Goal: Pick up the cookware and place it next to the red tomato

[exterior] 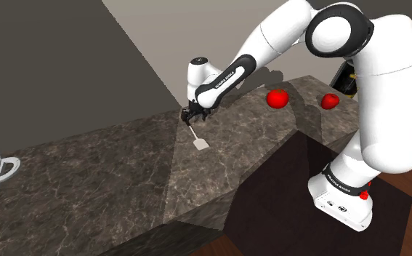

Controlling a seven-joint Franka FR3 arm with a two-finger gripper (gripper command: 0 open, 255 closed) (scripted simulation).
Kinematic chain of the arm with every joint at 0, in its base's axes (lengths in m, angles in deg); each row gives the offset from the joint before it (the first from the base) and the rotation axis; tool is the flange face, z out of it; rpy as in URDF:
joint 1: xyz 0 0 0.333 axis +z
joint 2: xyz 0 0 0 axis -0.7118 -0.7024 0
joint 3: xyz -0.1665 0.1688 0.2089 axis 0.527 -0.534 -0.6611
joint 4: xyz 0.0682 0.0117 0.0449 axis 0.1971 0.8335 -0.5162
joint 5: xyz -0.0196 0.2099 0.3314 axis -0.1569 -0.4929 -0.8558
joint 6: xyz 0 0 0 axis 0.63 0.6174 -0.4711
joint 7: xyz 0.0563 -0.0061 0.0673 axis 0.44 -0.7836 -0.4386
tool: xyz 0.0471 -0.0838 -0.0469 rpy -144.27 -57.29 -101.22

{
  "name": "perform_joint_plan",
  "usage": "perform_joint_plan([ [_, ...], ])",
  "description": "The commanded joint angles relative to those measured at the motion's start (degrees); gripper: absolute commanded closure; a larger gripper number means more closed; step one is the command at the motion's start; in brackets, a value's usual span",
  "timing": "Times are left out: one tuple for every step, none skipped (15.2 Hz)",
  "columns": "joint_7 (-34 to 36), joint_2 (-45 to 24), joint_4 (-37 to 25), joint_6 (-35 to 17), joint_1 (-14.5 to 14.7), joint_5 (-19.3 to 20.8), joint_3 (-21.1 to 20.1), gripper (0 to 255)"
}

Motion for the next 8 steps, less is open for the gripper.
perform_joint_plan([
  [0.4,-4.8,-5.3,0.5,0.7,0.1,0.3,0],
  [0.5,-5.4,-5.5,0.1,0.7,0.2,0.4,0],
  [0.5,-6.1,-5.8,-0.3,0.8,0.3,0.5,0],
  [0.6,-6.8,-6.0,-0.7,0.9,0.4,0.6,0],
  [0.6,-7.4,-6.3,-1.1,0.9,0.5,0.8,0],
  [0.7,-8.1,-6.6,-1.5,1.0,0.6,0.9,0],
  [0.7,-8.8,-6.9,-1.9,1.1,0.6,1.0,0],
  [0.8,-9.5,-7.3,-2.3,1.1,0.7,1.1,0],
])
